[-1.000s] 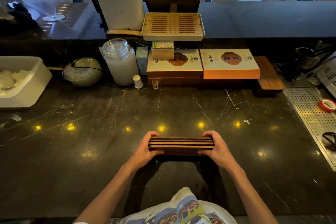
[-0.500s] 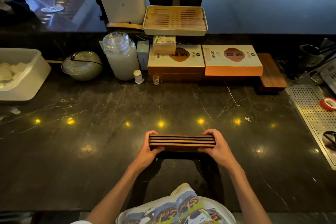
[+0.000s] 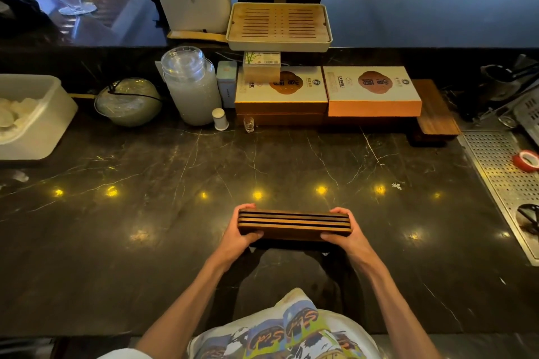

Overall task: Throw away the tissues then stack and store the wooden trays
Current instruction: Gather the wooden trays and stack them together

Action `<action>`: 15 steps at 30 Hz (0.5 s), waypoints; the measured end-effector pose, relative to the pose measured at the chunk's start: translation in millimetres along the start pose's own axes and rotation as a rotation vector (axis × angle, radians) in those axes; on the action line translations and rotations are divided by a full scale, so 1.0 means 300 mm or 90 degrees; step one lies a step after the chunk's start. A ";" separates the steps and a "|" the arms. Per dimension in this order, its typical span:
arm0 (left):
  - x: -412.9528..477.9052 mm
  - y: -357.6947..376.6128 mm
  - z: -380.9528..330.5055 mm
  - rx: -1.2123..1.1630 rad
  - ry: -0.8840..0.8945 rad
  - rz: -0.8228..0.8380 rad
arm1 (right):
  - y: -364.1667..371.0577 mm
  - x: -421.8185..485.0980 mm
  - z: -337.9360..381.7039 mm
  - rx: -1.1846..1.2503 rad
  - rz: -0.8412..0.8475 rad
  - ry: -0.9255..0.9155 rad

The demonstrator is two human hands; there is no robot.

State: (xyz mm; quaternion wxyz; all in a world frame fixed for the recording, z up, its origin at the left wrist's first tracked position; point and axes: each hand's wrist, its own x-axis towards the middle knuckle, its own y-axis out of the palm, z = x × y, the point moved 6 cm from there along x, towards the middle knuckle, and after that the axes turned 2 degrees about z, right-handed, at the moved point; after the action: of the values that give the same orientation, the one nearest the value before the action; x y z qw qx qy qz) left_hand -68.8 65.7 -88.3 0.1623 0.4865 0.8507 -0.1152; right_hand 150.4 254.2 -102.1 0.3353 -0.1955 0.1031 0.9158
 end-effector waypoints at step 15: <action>-0.017 -0.010 -0.036 -0.011 0.011 0.048 | -0.013 -0.020 0.006 0.008 0.057 -0.014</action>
State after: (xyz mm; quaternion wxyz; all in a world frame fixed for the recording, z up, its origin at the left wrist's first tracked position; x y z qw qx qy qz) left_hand -70.8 63.9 -76.2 0.1629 0.5180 0.8340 -0.0975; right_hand 156.7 254.3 -98.0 0.2964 -0.1785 0.1134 0.9314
